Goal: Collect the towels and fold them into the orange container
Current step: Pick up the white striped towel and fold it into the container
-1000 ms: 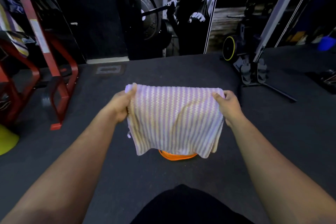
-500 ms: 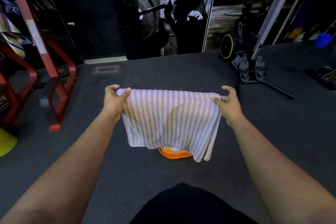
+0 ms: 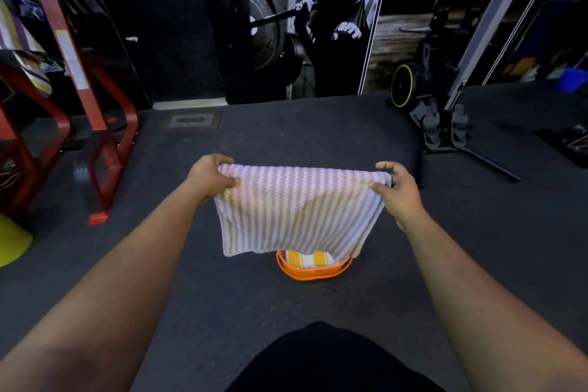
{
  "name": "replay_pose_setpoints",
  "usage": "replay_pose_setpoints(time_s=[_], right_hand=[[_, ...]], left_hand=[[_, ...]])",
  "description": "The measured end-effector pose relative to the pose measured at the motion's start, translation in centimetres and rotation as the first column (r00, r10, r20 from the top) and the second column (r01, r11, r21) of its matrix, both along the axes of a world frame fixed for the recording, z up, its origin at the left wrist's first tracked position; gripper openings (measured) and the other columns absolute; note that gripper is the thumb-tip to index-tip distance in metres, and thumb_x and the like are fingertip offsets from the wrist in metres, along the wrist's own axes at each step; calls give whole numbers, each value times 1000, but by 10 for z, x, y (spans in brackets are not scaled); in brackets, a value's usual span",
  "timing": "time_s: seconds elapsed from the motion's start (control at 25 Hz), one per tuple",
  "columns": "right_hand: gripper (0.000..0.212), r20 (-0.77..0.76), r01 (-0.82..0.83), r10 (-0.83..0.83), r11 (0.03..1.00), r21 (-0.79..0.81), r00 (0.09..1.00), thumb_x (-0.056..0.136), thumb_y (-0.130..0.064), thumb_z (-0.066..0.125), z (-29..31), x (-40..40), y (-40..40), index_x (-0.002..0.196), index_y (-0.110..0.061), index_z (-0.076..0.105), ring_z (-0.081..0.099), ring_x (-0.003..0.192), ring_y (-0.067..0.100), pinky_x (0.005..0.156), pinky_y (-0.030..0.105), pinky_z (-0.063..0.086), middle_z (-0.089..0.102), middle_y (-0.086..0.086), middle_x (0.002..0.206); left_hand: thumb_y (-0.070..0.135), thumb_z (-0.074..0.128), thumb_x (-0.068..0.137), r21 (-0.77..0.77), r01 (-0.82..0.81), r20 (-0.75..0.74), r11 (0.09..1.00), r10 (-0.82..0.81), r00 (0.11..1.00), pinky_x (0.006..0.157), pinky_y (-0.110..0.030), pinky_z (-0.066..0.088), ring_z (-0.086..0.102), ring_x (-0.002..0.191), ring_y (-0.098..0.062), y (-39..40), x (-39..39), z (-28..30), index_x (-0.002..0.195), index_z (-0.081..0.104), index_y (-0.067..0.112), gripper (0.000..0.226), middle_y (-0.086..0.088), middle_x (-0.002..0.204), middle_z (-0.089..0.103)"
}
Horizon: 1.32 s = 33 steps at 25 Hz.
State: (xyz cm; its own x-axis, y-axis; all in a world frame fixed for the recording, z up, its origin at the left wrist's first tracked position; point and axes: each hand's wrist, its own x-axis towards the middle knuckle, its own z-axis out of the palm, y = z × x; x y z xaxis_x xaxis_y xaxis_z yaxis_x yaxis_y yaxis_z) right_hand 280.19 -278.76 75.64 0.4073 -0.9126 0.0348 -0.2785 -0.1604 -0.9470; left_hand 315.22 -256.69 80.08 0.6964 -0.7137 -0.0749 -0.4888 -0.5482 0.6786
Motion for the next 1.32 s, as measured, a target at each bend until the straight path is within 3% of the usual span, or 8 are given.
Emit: replay_pose_setpoints(time_s=[0.16,0.32,0.44,0.52,0.72,0.88,1.2,1.32], right_hand=[[27,-195,10,-47,982,-189,980,92,-19,73,10,5,-2,118,-22,71,64,102,11,87,29,51,70,-6,114],[15,-333,-37,-81,942,-334,939,93,-36,71,14,2,-14,98,-22,72,63,93,18,81,36,53,66,0,102],[38,82,10,1,991,-132,997,87,-48,75,30,-3,-17,90,-12,64,57,88,21,79,39,46,58,5,93],[35,462,-59,33,997,42,886,84,-40,80,42,-6,-17,103,-19,60,60,95,19,84,40,51,63,3,101],[35,228,-183,153,976,116,962,83,-8,80,17,-2,2,116,-17,70,67,117,25,99,41,54,75,5,115],[30,445,-144,2,947,285,896,94,-14,70,24,6,-6,123,-13,68,66,119,25,107,46,48,72,11,124],[33,213,-83,-8,907,413,977,93,-36,73,-12,-18,-40,117,-18,60,73,101,22,93,46,57,73,8,116],[63,137,-151,92,845,513,986,87,-23,81,-49,-31,-56,140,-18,47,64,119,20,108,44,49,63,4,135]], left_hand=[[35,72,89,157,-36,248,987,-4,969,92,-42,50,63,110,-30,-4,-6,2,120,69,27,32,-5,116,71],[47,61,97,155,-90,406,984,20,914,107,-56,34,42,130,-28,-3,-11,3,121,66,26,32,-3,130,53],[44,71,90,-291,-31,-126,956,-7,992,99,-47,46,59,109,-19,4,-5,9,107,69,19,31,1,116,63],[37,71,90,-532,-123,-429,838,-142,892,80,-39,51,66,85,-16,6,-18,15,99,68,16,23,-1,94,71],[33,73,92,-650,-359,-598,669,-159,786,79,-40,59,73,89,-21,-20,-21,50,106,65,12,26,-7,101,75],[54,94,56,-380,0,-623,925,-256,739,92,-45,59,73,106,-24,11,-33,-6,124,67,13,84,-8,116,76],[32,67,97,-294,-387,-755,874,36,655,82,-44,59,76,89,-29,-38,-65,-37,107,72,8,27,-11,98,79],[29,68,96,-179,-398,-695,900,171,699,78,-43,58,71,80,-29,-52,-68,-60,96,71,8,21,-13,91,75]])
